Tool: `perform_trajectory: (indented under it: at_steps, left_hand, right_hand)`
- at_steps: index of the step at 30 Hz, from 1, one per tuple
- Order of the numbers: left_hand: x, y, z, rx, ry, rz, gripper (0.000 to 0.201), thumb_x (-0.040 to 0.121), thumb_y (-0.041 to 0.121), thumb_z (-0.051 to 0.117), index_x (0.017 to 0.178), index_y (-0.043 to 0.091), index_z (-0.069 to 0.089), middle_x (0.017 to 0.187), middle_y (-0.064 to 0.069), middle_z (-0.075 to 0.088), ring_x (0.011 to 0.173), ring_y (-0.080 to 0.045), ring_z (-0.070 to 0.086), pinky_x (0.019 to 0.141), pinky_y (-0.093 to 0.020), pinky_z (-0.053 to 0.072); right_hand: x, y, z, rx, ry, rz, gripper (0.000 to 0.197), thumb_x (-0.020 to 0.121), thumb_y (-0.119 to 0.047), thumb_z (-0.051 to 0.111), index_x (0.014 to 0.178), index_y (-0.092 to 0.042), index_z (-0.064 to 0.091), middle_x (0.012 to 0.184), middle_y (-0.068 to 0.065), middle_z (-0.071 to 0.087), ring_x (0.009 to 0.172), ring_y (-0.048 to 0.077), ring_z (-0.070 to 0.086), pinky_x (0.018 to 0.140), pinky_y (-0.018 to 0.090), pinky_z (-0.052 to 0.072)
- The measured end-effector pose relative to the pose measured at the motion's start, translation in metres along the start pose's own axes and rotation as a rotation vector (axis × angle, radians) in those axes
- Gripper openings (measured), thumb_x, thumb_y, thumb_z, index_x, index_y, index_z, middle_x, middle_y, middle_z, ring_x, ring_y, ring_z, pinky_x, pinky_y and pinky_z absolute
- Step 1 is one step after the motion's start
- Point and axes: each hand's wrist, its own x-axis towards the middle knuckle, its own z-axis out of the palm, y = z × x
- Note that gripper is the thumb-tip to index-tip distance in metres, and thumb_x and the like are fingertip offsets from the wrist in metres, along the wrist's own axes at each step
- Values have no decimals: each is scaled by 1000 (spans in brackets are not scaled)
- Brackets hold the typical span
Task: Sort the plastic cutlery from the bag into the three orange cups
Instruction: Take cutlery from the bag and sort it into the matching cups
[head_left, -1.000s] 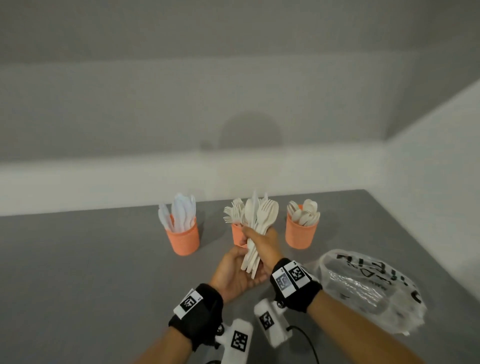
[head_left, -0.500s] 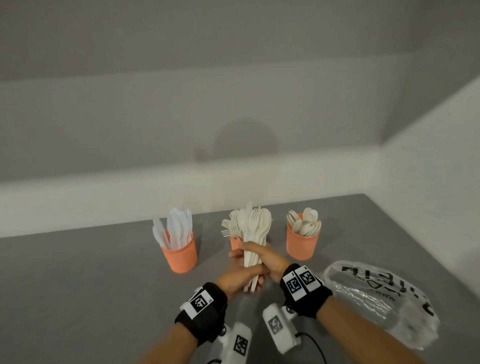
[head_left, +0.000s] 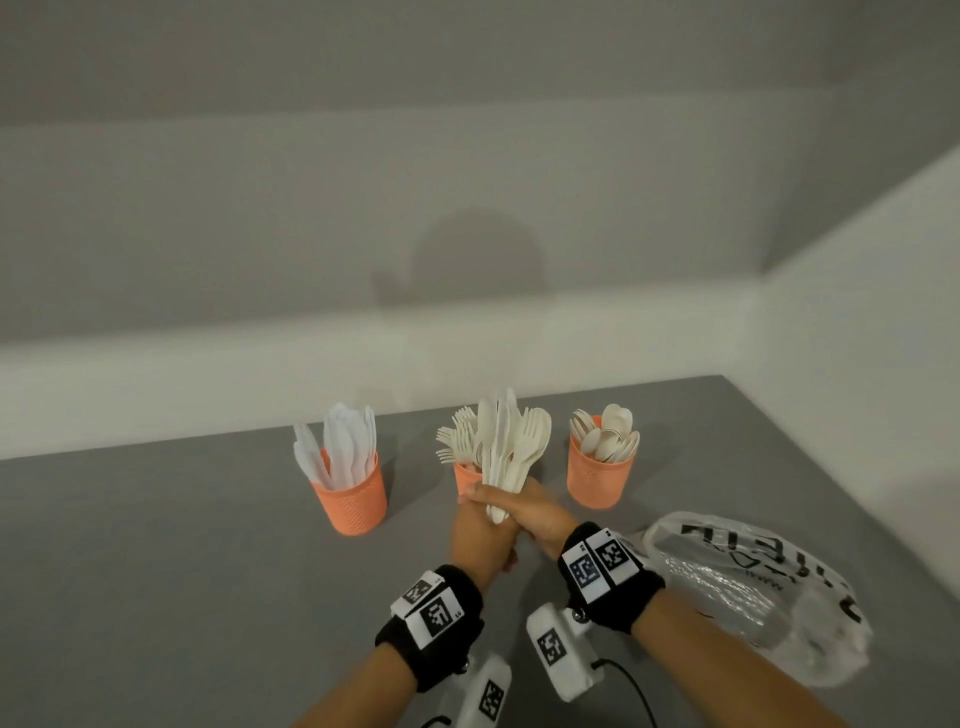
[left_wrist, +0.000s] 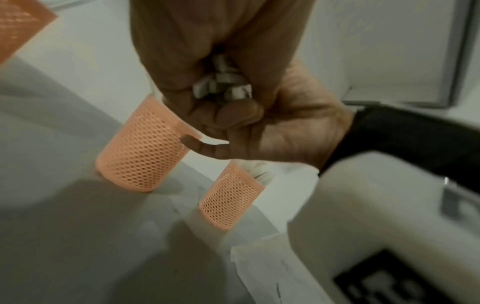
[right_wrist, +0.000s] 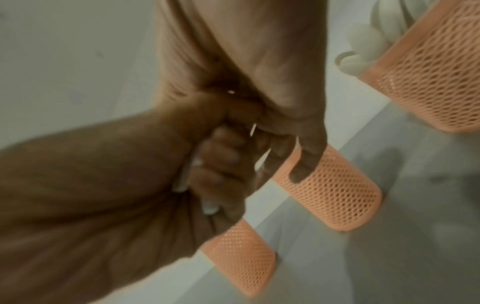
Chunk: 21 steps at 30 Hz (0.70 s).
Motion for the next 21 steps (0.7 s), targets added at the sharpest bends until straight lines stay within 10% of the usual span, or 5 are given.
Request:
perform_trajectory:
  at_steps: [4, 7, 10, 12, 21]
  left_hand:
    - [3, -1, 8, 313, -52, 47, 32, 92, 10, 47, 122, 2, 45, 91, -13, 64, 63, -23, 62, 57, -31, 52]
    - [2, 2, -5, 598, -193, 137, 48, 89, 8, 56, 133, -1, 38, 127, -14, 51, 114, -26, 54, 91, -19, 45]
    - [4, -1, -34, 245, -551, 134, 29, 89, 19, 61, 116, 10, 56, 96, 8, 59, 80, 7, 56, 75, -10, 45]
    - [11, -8, -49, 86, -596, -36, 19, 88, 28, 60, 102, 15, 59, 87, 10, 61, 71, 7, 55, 65, -8, 43]
    - [36, 11, -76, -386, -116, 12, 13, 94, 20, 49, 93, 18, 62, 86, 0, 65, 67, -6, 61, 67, -19, 47]
  right_hand:
    - [3, 1, -2, 6, 8, -35, 35, 85, -30, 65, 118, -16, 63, 98, 7, 74, 104, 9, 64, 98, 24, 41]
    - [5, -2, -5, 27, -1, -47, 27, 91, -26, 56, 115, -13, 61, 86, 6, 75, 89, 10, 69, 83, 22, 49]
    - [8, -7, -13, 248, 54, -20, 15, 93, -16, 52, 100, -5, 59, 63, 6, 70, 61, 17, 69, 62, 28, 57]
    - [9, -8, -21, 389, 68, 11, 8, 91, -14, 54, 85, -9, 56, 47, 0, 55, 43, 13, 57, 49, 25, 52]
    - [-9, -11, -23, 56, -213, 54, 10, 86, -5, 57, 92, -14, 58, 39, -9, 35, 30, 2, 31, 36, 15, 27]
